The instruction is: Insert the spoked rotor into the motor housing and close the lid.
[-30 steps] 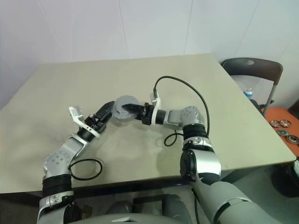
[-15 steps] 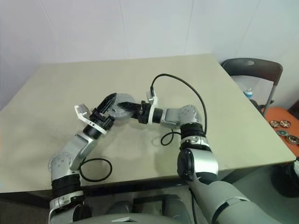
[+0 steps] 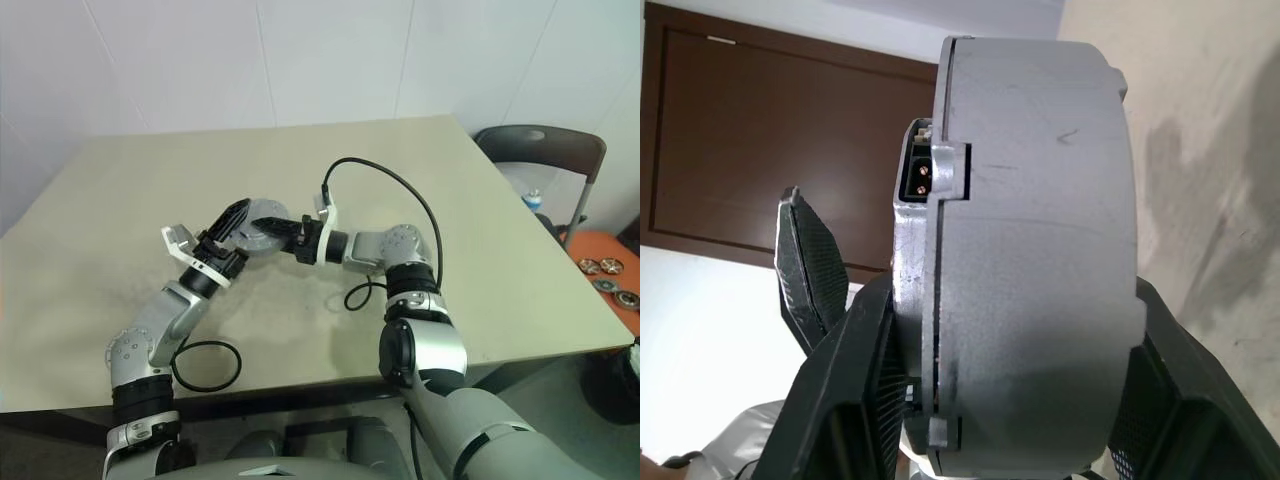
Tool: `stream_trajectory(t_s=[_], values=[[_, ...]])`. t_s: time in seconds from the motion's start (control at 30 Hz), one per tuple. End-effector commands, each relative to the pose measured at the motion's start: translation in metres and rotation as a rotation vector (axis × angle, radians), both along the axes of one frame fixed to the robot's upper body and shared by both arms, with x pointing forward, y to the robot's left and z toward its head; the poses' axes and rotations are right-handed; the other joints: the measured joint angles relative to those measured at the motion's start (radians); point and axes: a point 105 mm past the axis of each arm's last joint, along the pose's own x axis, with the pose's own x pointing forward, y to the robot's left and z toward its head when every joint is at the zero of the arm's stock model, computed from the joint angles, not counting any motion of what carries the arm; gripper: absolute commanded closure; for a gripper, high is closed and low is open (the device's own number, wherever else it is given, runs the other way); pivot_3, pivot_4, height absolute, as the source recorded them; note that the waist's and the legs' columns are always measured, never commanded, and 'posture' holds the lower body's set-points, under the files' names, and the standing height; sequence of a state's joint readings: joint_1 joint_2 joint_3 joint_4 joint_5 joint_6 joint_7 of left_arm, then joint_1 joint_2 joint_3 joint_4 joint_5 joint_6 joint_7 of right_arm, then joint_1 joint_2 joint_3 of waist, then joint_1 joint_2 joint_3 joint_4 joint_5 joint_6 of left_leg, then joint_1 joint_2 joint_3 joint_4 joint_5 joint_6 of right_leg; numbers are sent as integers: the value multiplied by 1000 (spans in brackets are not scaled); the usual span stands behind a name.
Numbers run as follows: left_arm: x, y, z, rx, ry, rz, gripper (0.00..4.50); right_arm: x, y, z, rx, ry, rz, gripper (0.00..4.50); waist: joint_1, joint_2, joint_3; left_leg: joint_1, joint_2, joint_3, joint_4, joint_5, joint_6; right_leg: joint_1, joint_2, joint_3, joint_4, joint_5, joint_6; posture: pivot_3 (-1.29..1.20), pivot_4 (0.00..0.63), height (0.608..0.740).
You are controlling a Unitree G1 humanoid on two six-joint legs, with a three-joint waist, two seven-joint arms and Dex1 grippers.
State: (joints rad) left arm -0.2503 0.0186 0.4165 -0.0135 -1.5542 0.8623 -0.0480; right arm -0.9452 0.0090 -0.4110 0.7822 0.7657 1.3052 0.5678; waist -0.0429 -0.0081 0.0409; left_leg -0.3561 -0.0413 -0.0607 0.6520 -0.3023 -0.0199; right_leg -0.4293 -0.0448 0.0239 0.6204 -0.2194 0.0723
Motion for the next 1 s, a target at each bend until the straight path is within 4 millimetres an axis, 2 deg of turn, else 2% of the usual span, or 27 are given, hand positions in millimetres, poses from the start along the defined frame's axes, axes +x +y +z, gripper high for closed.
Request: stream_trajectory(t_s=[0.03, 0.07, 0.17, 0.27, 0.8, 1.0], values=[[-3, 2, 4, 15, -23, -4, 452, 7, 2, 22, 39, -72, -15, 2391, 0, 0, 0, 0, 0, 0, 0, 0, 0, 0, 0, 0, 0, 0, 0, 0, 0, 740], [-3, 3, 2, 21, -17, 0, 626, 7, 2, 22, 38, -71, -16, 2391, 0, 0, 0, 0, 0, 0, 0, 0, 0, 0, 0, 0, 0, 0, 0, 0, 0, 740], [-3, 6, -2, 23, -10, 9, 1636, 8, 2, 21, 36, -67, -24, 2391, 1, 0, 0, 0, 0, 0, 0, 0, 0, 0, 0, 0, 0, 0, 0, 0, 0, 740], [-2, 7, -2, 16, -12, 14, 2351, 8, 2, 20, 32, -67, -23, 2391, 1, 0, 0, 0, 0, 0, 0, 0, 0, 0, 0, 0, 0, 0, 0, 0, 0, 740], [2, 7, 4, -9, -39, 9, 2368, 7, 3, 19, 32, -63, -26, 2391, 0, 0, 0, 0, 0, 0, 1, 0, 0, 0, 0, 0, 0, 0, 0, 0, 0, 740], [2, 7, 0, 9, -32, 10, 2368, 9, 6, 7, -95, -208, -56, 2391, -1, 0, 0, 0, 0, 0, 0, 0, 0, 0, 0, 0, 0, 0, 0, 0, 0, 740]])
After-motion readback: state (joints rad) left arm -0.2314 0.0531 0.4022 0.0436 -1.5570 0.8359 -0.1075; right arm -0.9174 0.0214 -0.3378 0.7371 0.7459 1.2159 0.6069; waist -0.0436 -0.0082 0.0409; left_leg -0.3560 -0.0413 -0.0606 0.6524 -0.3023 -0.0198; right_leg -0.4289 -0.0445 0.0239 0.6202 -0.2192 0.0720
